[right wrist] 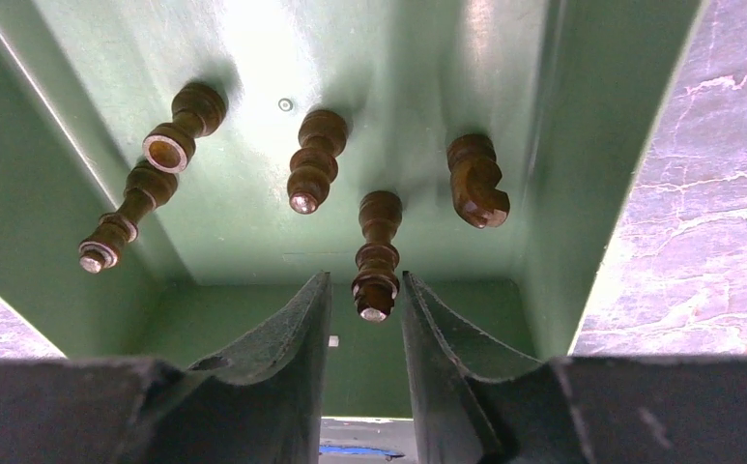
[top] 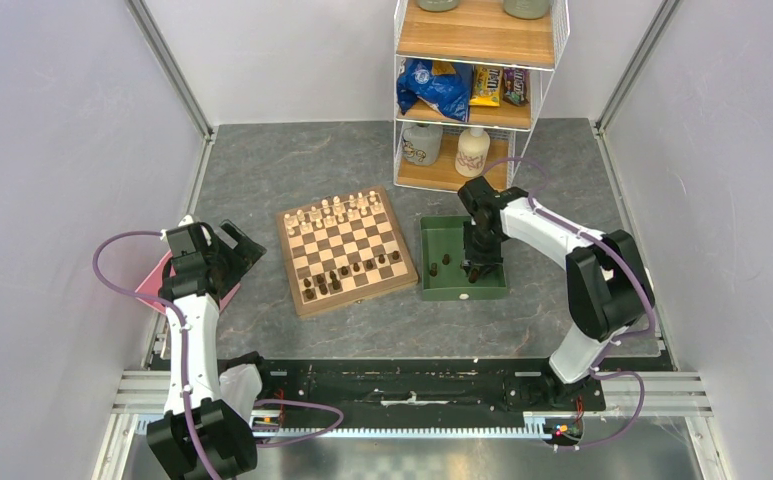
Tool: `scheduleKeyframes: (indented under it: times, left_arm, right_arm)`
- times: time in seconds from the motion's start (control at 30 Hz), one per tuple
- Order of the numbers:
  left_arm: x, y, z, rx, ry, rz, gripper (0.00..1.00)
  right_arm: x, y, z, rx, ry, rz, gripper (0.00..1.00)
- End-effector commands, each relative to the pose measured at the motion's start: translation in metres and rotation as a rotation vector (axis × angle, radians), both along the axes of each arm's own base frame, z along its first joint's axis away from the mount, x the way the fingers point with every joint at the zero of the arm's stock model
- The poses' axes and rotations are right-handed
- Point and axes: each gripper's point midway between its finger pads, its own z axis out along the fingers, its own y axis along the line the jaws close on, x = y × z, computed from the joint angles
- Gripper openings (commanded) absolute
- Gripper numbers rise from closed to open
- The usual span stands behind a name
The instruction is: Set up the chess pieces on the board
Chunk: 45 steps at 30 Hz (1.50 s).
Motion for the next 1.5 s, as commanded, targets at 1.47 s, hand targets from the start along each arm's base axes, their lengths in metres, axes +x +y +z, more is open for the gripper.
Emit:
scheduleKeyframes:
  times: [1.47]
  left_arm:
    - [0.005,0.000,0.008,0.008,-0.033,-0.028,0.99]
  right_arm:
    - [-0.023,0.245,0.090,0.279,-0.141,0.525,0.25]
